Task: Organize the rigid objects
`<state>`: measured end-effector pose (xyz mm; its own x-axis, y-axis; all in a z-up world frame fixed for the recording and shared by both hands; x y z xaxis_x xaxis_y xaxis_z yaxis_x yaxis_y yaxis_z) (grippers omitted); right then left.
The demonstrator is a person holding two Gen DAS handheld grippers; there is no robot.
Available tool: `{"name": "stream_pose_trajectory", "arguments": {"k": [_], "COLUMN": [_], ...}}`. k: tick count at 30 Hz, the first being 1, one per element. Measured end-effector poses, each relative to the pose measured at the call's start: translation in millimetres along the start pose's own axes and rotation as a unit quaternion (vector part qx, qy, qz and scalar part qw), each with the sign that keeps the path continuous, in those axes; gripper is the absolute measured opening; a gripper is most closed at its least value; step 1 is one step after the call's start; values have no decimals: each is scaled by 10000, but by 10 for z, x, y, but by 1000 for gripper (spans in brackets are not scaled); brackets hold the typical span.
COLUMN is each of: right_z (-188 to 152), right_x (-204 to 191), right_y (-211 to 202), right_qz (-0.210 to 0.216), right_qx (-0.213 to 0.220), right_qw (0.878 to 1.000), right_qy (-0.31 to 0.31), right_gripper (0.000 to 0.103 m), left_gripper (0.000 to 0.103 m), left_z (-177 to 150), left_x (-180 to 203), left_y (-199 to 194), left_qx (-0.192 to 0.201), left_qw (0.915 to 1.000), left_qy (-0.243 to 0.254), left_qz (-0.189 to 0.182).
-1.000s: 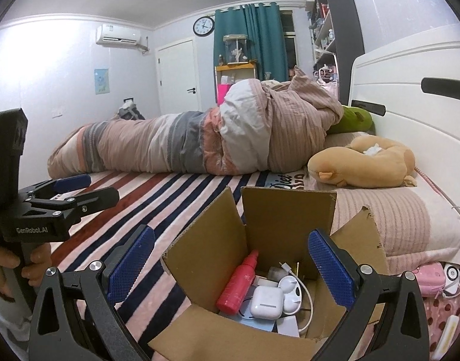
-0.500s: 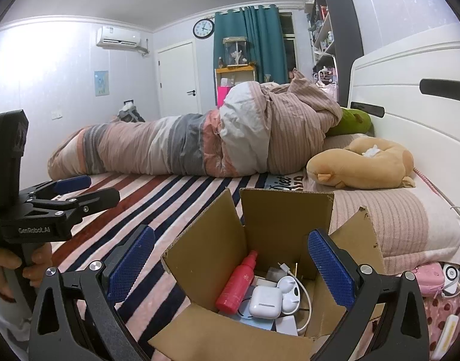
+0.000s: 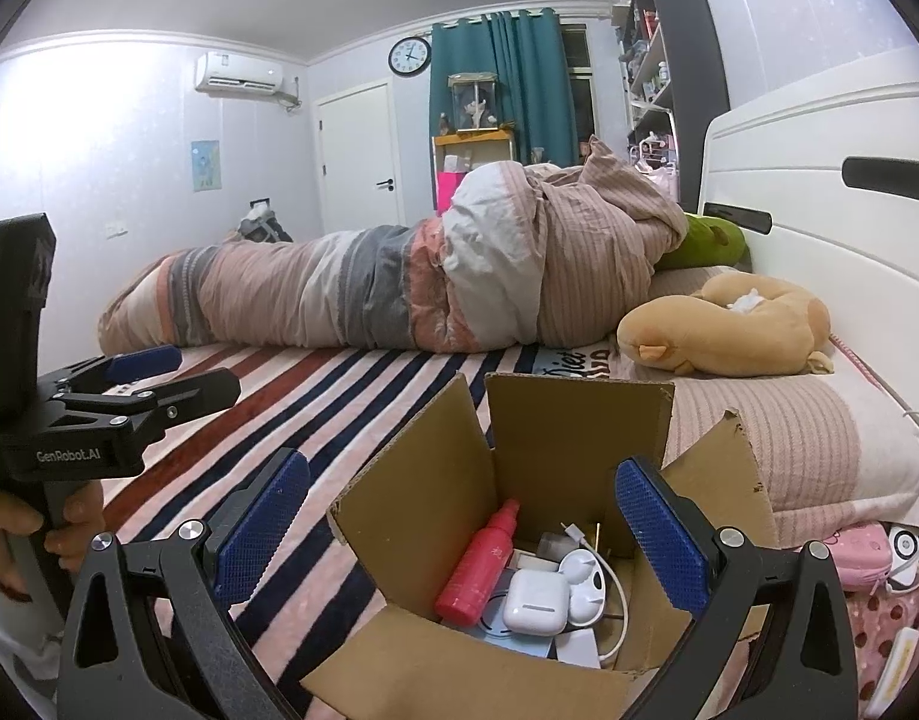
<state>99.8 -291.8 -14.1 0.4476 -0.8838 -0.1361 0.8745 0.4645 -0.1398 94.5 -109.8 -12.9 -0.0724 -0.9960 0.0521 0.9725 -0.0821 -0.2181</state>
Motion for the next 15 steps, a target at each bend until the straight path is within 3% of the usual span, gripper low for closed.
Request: {"name": "stream_pose_trajectory", "arguments": {"k": [15], "right_z": [-7], "right_x": [-14], "right_y": [-1], "right_qz": [-4], "right_qx": [0], "right_qw": [10000], "right_qy": [12], "right_gripper": [103], "left_gripper": [102], "left_z": [9], "left_x": [-20], "left_y": [-10], "left_qx": [14], "left_qw": [10000], "left_qy": [-2], "left_qz": [20]}}
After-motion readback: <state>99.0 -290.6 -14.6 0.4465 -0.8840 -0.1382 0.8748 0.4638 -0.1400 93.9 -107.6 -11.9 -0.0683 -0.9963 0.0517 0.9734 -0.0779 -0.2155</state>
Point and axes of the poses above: each gripper's, at about its wrist camera, not at the fingertips, and y roughly the way its jaws point, x to its right, z to its top, the point moved 8 cm from there along y, roughly the way its jaws point, and after that the axes turned 15 degrees about x, right-handed, at the moved point
